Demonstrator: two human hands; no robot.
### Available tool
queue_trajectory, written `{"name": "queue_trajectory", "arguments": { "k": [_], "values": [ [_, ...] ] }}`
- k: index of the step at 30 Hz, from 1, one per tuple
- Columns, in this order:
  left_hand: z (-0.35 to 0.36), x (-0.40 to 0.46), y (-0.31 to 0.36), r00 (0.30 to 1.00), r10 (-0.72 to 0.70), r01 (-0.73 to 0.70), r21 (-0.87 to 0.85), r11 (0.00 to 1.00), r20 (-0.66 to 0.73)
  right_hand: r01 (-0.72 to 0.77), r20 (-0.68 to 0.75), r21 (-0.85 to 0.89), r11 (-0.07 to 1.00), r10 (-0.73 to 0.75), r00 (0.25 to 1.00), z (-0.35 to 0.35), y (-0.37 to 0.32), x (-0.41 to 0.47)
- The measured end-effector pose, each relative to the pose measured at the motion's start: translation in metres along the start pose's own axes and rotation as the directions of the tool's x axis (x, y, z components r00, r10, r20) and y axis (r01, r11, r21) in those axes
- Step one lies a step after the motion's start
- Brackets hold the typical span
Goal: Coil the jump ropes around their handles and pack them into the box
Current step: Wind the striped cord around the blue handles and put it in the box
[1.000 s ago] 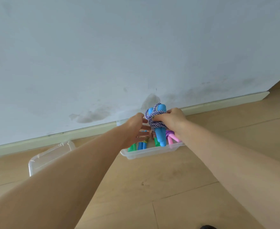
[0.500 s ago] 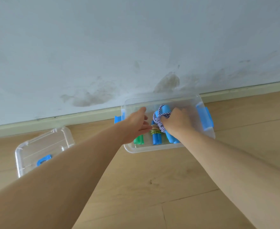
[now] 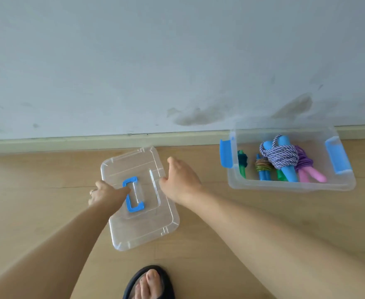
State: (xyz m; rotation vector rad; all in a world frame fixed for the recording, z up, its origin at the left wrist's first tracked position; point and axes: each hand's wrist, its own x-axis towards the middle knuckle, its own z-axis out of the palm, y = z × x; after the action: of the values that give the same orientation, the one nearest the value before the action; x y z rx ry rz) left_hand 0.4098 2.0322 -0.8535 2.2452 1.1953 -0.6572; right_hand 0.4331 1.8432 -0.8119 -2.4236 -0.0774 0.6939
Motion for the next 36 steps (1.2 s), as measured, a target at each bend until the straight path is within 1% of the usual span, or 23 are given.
{"name": "queue_trajectory", "arguments": {
  "k": [2, 3, 5, 7, 8, 10, 12, 14, 17, 18, 20, 21, 23, 25, 26, 29, 31, 32, 34, 36],
  "values": [
    [0.01, 0.019, -0.023, 0.987, -0.161, 0.163, -0.05, 0.985, 0.027, -0.175, 0.135, 0.05, 0.983, 0.167, 0.977, 0.028, 0.003, 0.009],
    [0.017, 0.025, -0.028, 0.978, -0.208, 0.21, -0.08, 0.974, 0.035, -0.261, 0.193, 0.094, 0.961, 0.239, 0.952, 0.039, 0.005, 0.012],
    [0.029, 0.029, -0.031, 0.972, -0.234, 0.234, -0.153, 0.96, 0.013, -0.385, 0.269, 0.214, 0.898, 0.325, 0.907, 0.057, 0.007, 0.016],
    [0.037, 0.03, -0.026, 0.971, -0.241, 0.234, -0.251, 0.939, 0.004, -0.441, 0.275, 0.347, 0.828, 0.36, 0.891, 0.068, 0.004, 0.019],
    [0.038, 0.029, -0.024, 0.969, -0.248, 0.243, -0.289, 0.926, 0.021, -0.462, 0.264, 0.4, 0.792, 0.383, 0.885, 0.07, 0.001, 0.02],
    [0.032, 0.025, -0.022, 0.972, -0.227, 0.233, -0.318, 0.919, 0.057, -0.498, 0.224, 0.439, 0.748, 0.446, 0.866, 0.063, 0.0, 0.02],
    [0.015, 0.019, -0.019, 0.985, -0.162, 0.173, -0.38, 0.909, 0.06, -0.508, 0.181, 0.426, 0.748, 0.48, 0.858, 0.044, 0.002, 0.016],
    [-0.007, 0.007, -0.011, 0.997, -0.062, 0.079, -0.454, 0.887, 0.053, -0.483, 0.147, 0.432, 0.762, 0.469, 0.871, 0.02, 0.005, 0.01],
    [-0.047, -0.032, 0.012, 0.995, 0.084, -0.039, -0.525, 0.85, 0.063, -0.436, 0.124, 0.517, 0.737, 0.439, 0.89, -0.017, -0.004, -0.012],
    [-0.059, -0.046, 0.02, 0.991, 0.125, -0.079, -0.515, 0.854, 0.056, -0.415, 0.112, 0.539, 0.733, 0.426, 0.898, -0.031, -0.01, -0.021],
    [-0.078, -0.075, 0.036, 0.976, 0.211, -0.172, -0.438, 0.883, 0.043, -0.354, 0.049, 0.55, 0.757, 0.394, 0.918, -0.062, -0.018, -0.041],
    [-0.086, -0.091, 0.045, 0.964, 0.264, -0.226, -0.394, 0.891, 0.044, -0.312, -0.006, 0.549, 0.775, 0.378, 0.926, -0.077, -0.018, -0.052],
    [-0.1, -0.122, 0.064, 0.928, 0.371, -0.34, -0.317, 0.885, 0.039, -0.202, -0.181, 0.53, 0.824, 0.342, 0.922, -0.108, -0.014, -0.072],
    [-0.11, -0.15, 0.086, 0.885, 0.464, -0.448, -0.222, 0.866, 0.022, -0.128, -0.33, 0.495, 0.859, 0.323, 0.887, -0.138, 0.002, -0.09],
    [-0.114, -0.164, 0.099, 0.858, 0.514, -0.503, -0.177, 0.846, 0.022, -0.101, -0.377, 0.512, 0.853, 0.328, 0.866, -0.152, 0.013, -0.098],
    [-0.113, -0.2, 0.138, 0.766, 0.641, -0.637, -0.088, 0.766, 0.047, -0.004, -0.458, 0.625, 0.781, 0.37, 0.808, -0.188, 0.053, -0.116],
    [-0.098, -0.218, 0.16, 0.702, 0.71, -0.709, -0.033, 0.704, 0.051, 0.01, -0.504, 0.628, 0.778, 0.397, 0.767, -0.204, 0.083, -0.12],
    [-0.085, -0.224, 0.171, 0.677, 0.735, -0.735, -0.012, 0.678, 0.043, 0.005, -0.535, 0.623, 0.782, 0.422, 0.732, -0.209, 0.1, -0.119],
    [-0.053, -0.23, 0.187, 0.666, 0.745, -0.745, 0.04, 0.666, 0.015, -0.055, -0.573, 0.62, 0.783, 0.5, 0.649, -0.219, 0.128, -0.117],
    [-0.019, -0.23, 0.194, 0.709, 0.705, -0.702, 0.088, 0.707, -0.012, -0.128, -0.548, 0.645, 0.753, 0.574, 0.609, -0.224, 0.156, -0.117]
  ]
}}
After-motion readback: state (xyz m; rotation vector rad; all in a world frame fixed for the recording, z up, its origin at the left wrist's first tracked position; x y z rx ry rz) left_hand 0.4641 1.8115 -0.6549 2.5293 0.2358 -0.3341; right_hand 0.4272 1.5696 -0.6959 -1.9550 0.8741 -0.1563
